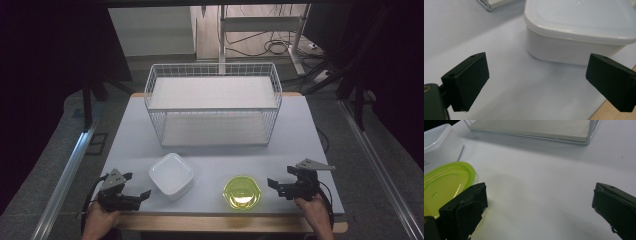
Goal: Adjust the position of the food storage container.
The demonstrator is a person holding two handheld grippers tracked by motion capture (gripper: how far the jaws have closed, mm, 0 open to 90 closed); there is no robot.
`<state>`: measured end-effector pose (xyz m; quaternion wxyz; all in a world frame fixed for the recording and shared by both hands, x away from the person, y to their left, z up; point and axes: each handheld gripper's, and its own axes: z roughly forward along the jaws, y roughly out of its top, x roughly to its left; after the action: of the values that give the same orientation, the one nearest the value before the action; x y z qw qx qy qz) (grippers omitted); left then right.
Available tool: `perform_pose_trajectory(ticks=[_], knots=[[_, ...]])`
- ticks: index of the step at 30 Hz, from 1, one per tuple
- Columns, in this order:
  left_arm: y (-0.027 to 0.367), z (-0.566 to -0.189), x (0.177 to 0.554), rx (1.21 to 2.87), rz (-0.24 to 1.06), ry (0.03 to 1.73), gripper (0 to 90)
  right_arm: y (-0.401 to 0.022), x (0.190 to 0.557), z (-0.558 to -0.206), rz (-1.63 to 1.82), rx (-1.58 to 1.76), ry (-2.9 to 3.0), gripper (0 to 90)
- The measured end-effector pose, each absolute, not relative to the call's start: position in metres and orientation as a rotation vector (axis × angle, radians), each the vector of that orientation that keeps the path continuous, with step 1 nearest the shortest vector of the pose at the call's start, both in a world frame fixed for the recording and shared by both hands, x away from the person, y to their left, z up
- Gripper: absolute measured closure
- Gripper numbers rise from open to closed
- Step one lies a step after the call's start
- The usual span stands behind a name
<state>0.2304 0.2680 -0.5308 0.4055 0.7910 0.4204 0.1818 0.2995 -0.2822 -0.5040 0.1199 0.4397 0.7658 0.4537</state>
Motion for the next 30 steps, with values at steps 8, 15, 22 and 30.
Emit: perform_pose_trajectory(ticks=[8, 15, 22, 30], knots=[[0.262, -0.533, 0.232, 2.044, 0.451, 1.025, 3.5, -0.276, 0.302, -0.510, 1.239, 1.330, 2.261, 0.7], [0.262, -0.533, 0.232, 2.052, 0.467, 1.014, 3.6, -0.273, 0.302, -0.510, 1.233, 1.329, 2.285, 0.7], [0.261, -0.531, 0.231, 2.044, 0.470, 0.989, 4.0, -0.271, 0.300, -0.505, 1.214, 1.361, 2.320, 12.7], [0.259, -0.532, 0.231, 2.058, 0.472, 0.980, 4.2, -0.259, 0.289, -0.487, 1.188, 1.252, 2.315, 41.5]])
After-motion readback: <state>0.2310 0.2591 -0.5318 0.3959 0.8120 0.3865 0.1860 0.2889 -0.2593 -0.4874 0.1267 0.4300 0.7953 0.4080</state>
